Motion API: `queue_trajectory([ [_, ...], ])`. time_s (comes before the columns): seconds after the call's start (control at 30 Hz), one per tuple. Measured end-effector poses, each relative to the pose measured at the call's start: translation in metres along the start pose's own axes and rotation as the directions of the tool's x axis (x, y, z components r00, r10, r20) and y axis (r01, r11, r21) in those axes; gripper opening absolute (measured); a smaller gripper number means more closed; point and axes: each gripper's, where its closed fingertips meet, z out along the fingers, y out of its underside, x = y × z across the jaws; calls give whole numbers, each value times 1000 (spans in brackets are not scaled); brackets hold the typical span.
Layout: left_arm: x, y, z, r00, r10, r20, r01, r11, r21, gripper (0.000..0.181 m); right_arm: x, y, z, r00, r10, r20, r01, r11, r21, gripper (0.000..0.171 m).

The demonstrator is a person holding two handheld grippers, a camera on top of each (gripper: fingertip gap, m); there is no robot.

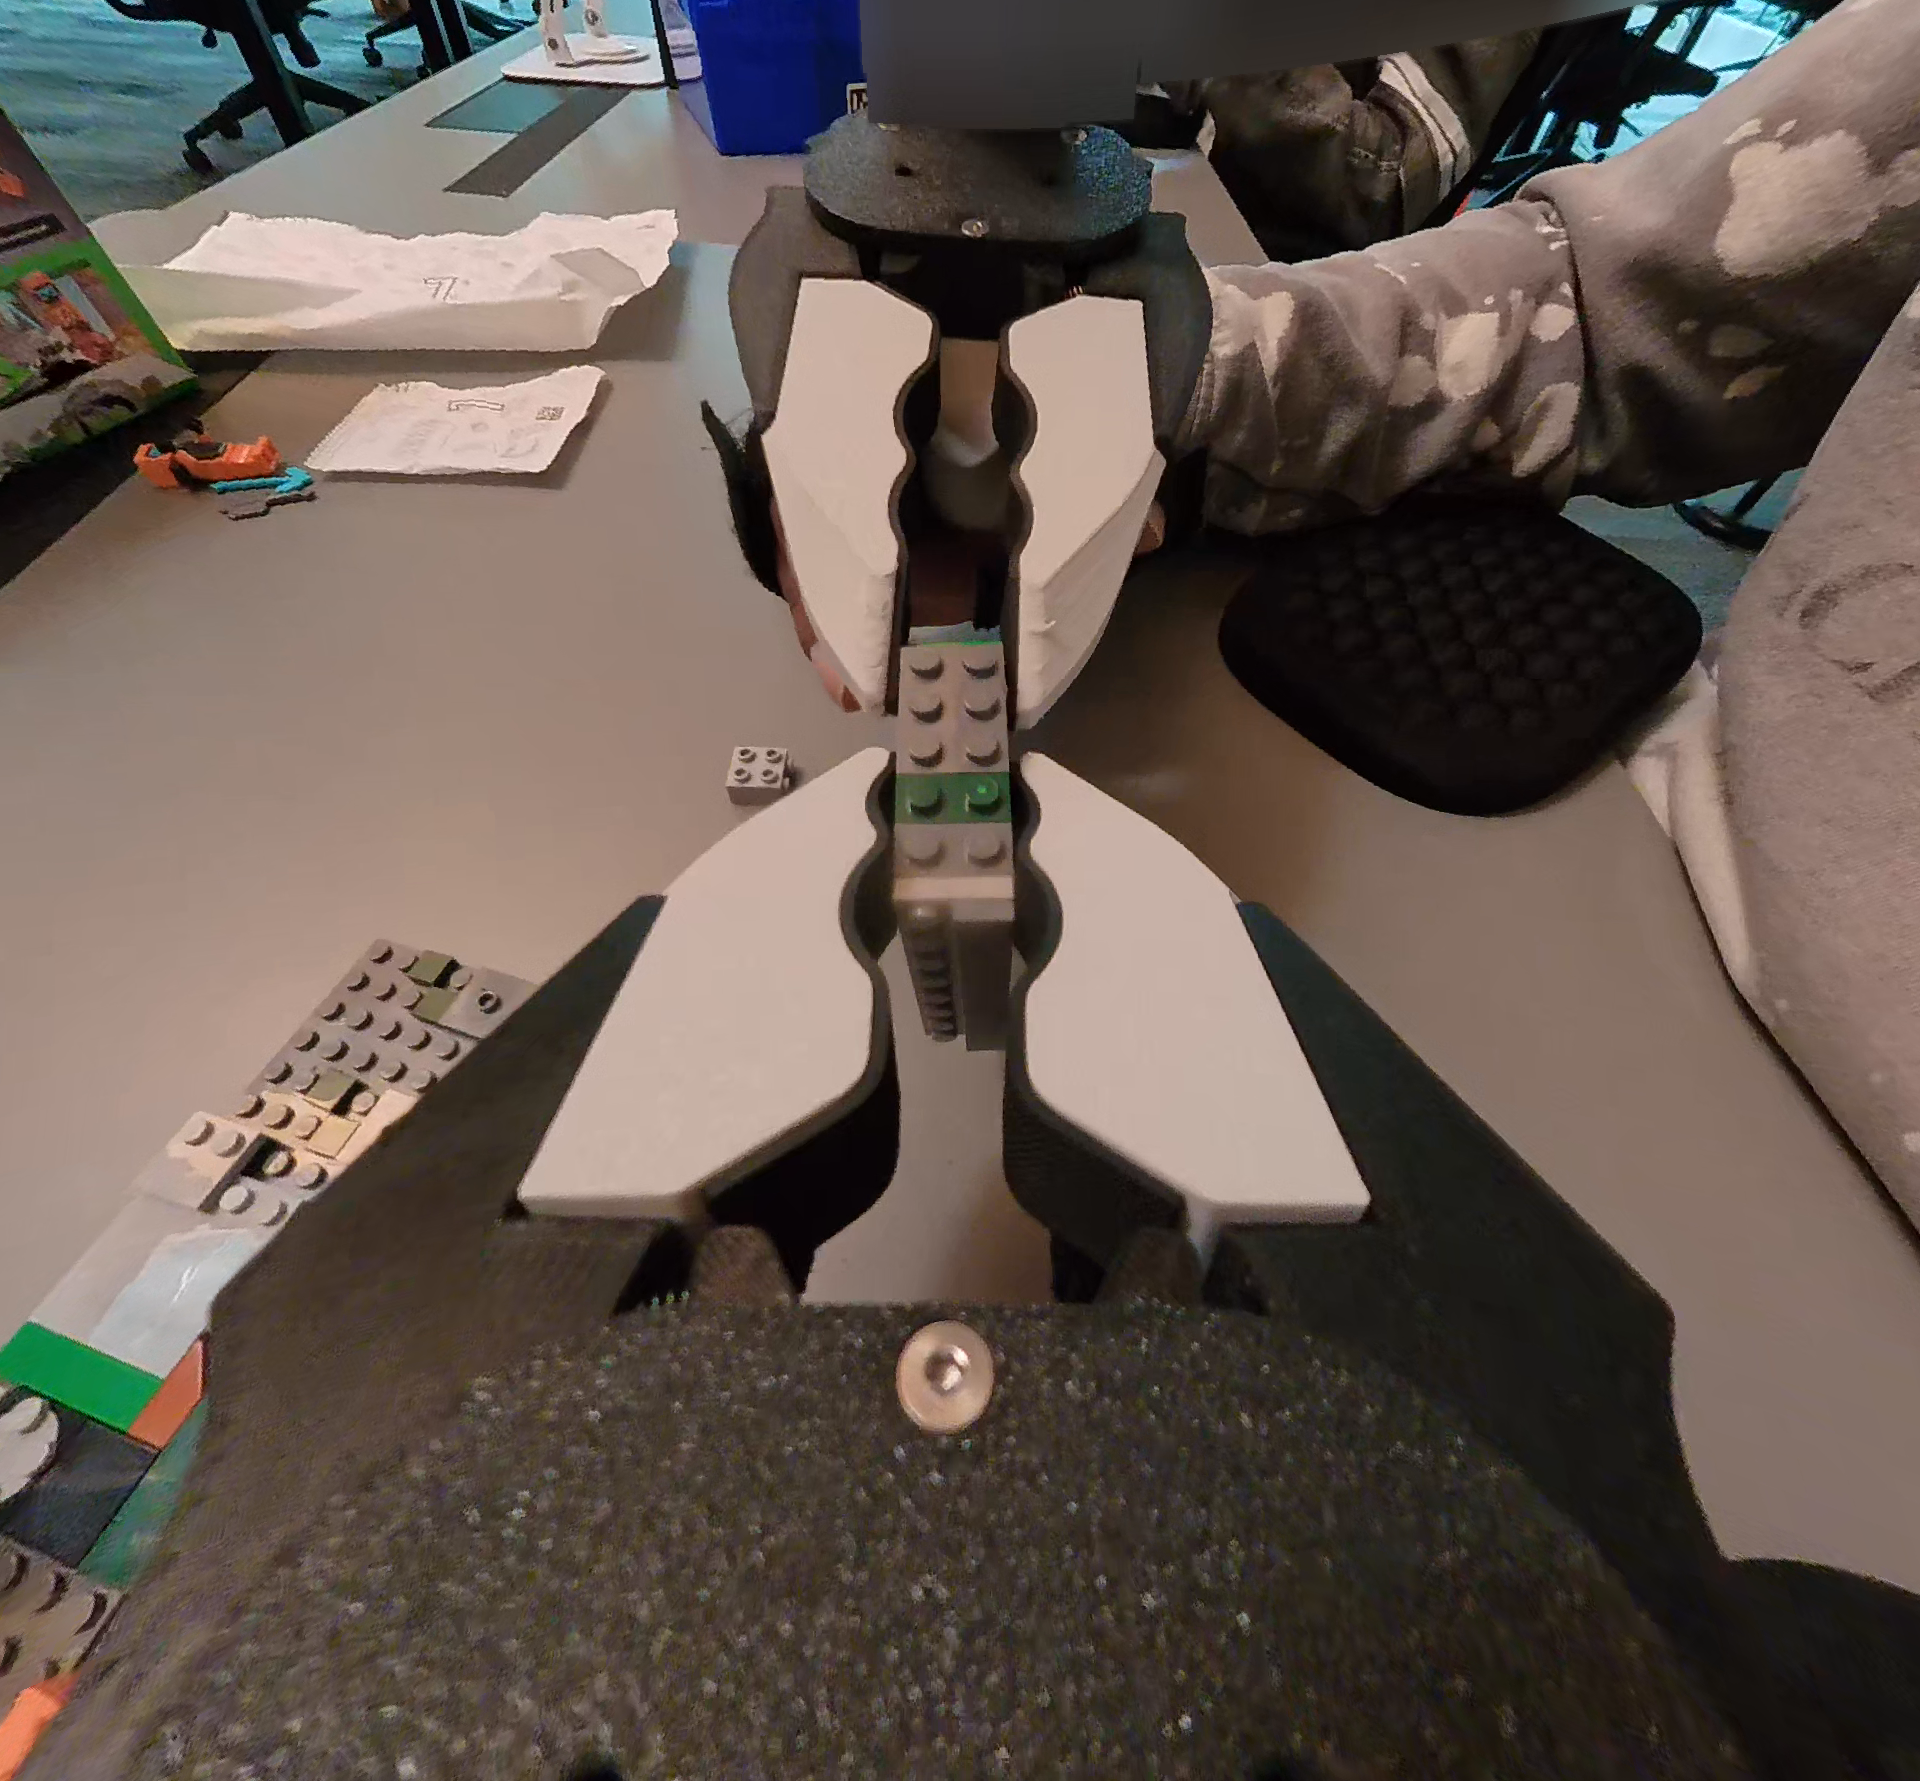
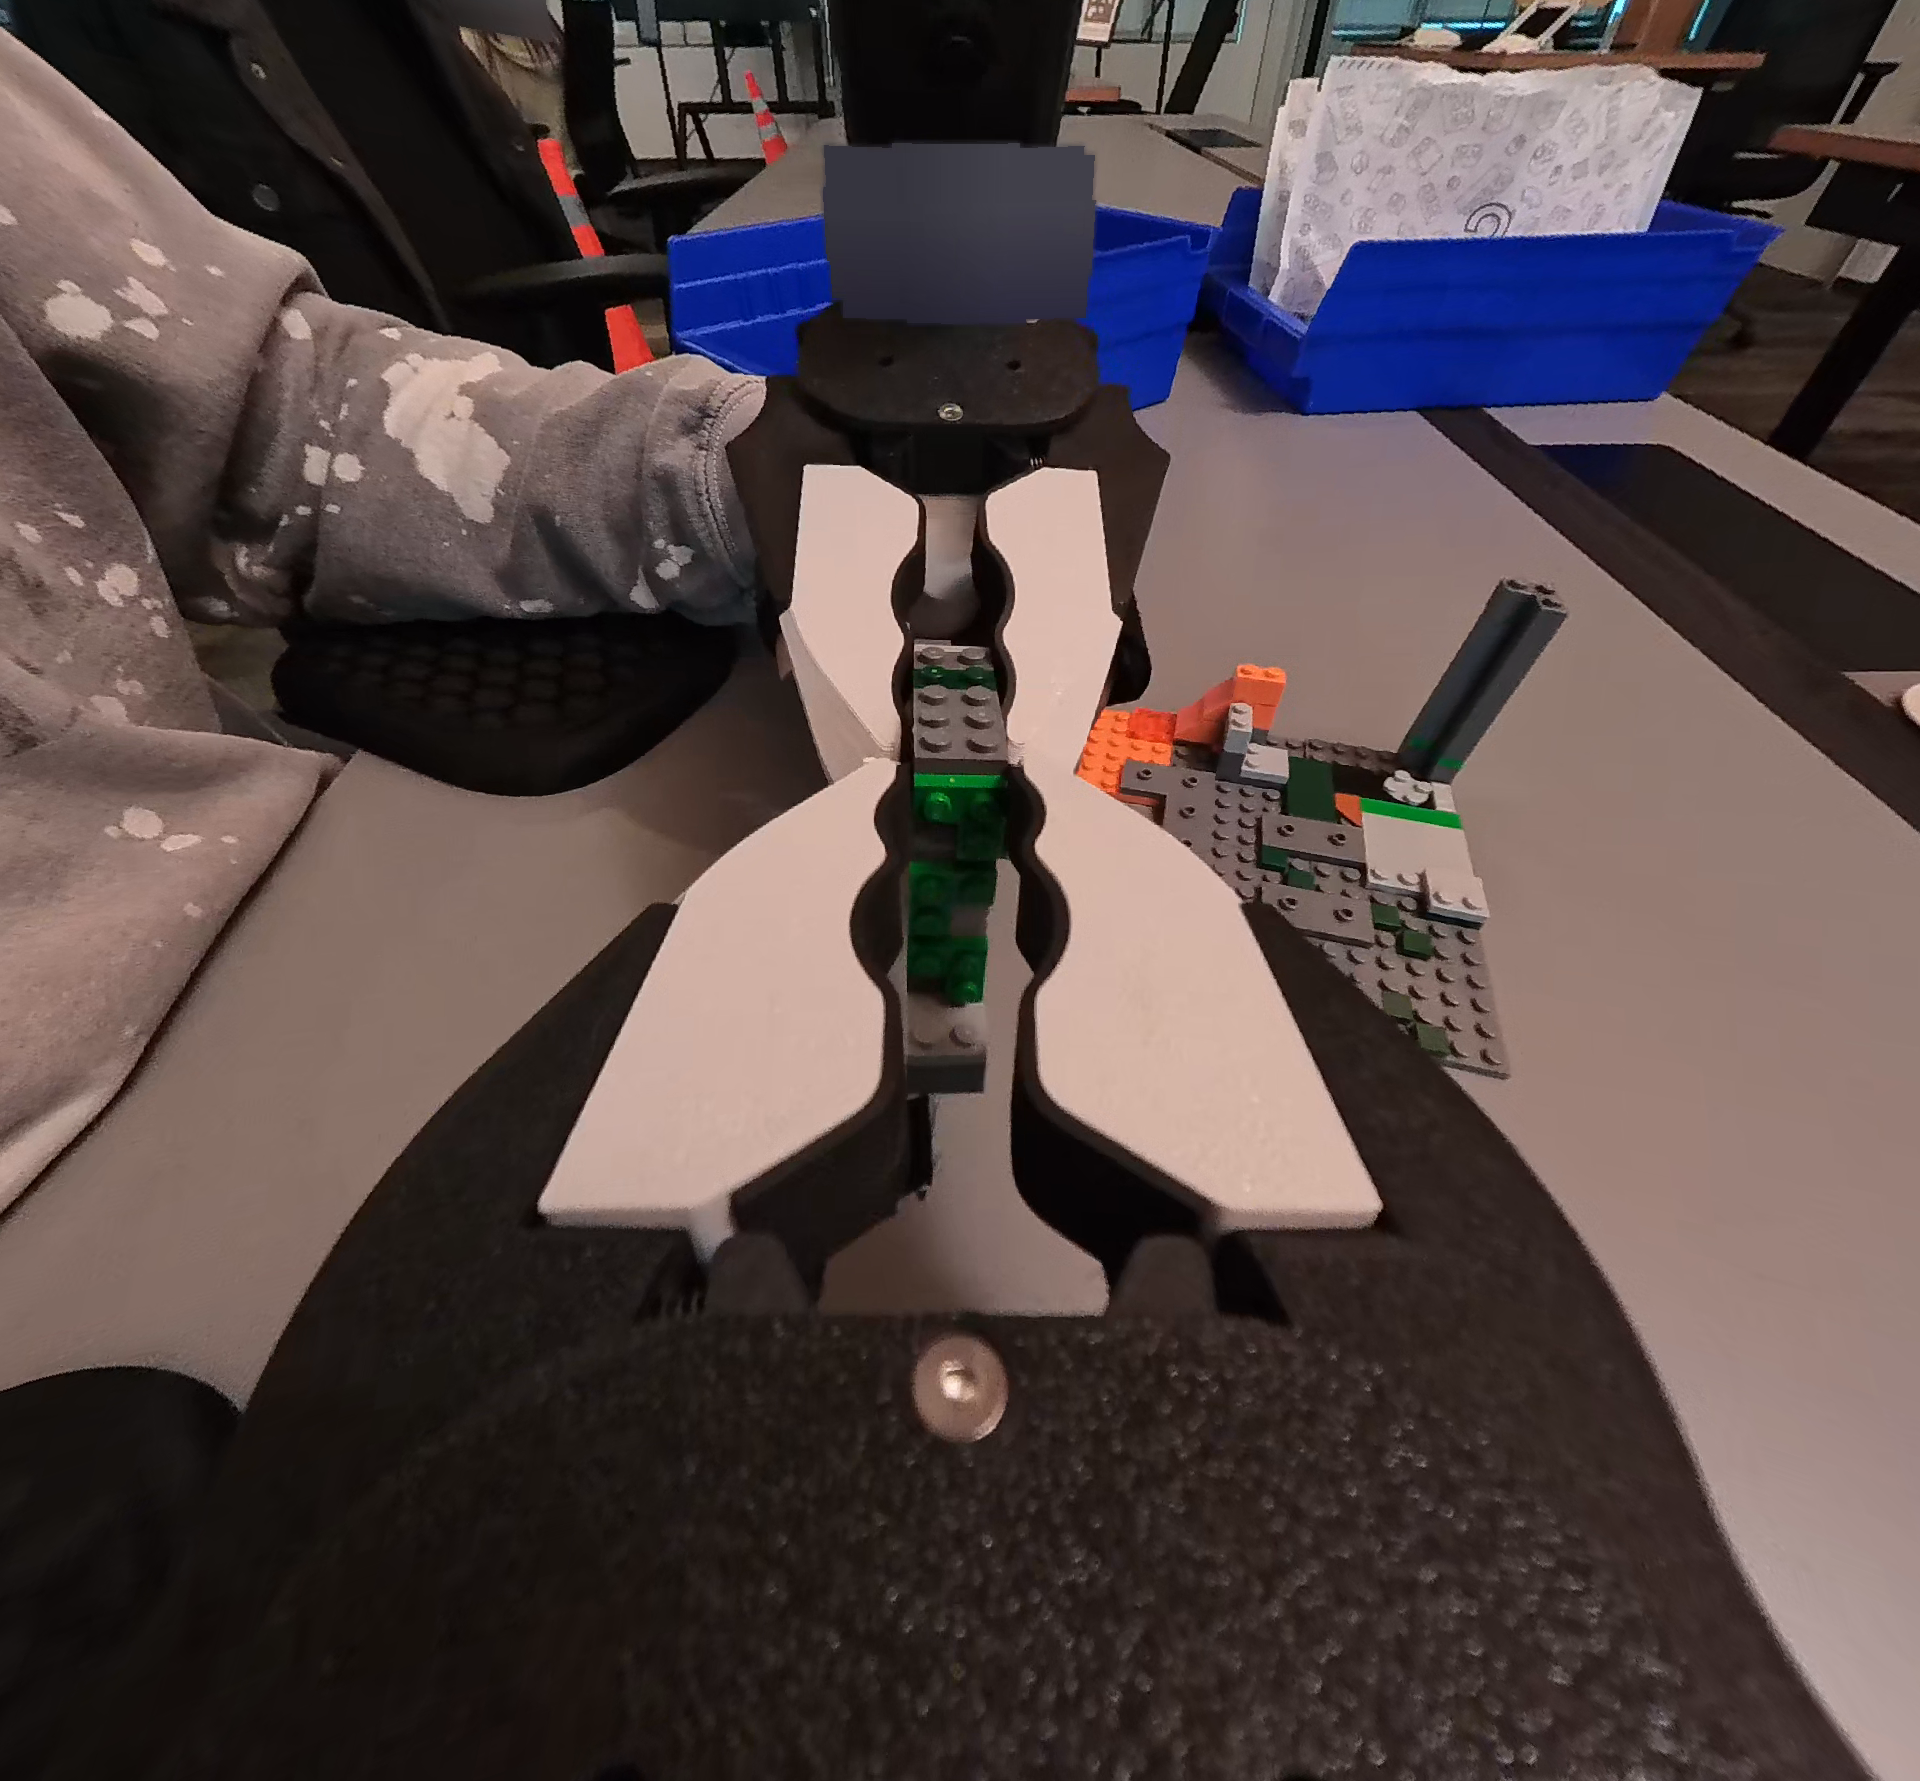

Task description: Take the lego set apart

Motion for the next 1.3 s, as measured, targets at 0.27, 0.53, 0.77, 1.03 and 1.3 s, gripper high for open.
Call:
queue_trajectory([
  [0.27, 0, 8, -1, 1000, -16, -22, 16, 999, -29, 18, 0, 2, -1, 1000, -6, 3, 6, 1000, -7, 16],
  [0.53, 2, 2, -3, 1000, -2, -25, 1, 1000, -12, 18, -1, -4, -2, 999, 23, 26, -24, 999, 39, 16],
  [0.77, 0, -5, -7, 1000, 10, -13, -10, 1000, 23, 18, 2, -10, -8, 998, 57, 37, -60, 994, 90, 16],
  [1.03, -11, -7, -19, 999, -25, 21, 24, 997, 68, 18, 3, -18, -11, 999, 33, 12, -34, 993, 111, 16],
  [1.3, -14, 3, -17, 999, -50, 18, 49, 998, 48, 18, 22, -6, -15, 996, 71, -52, -65, 993, 101, 16],
])
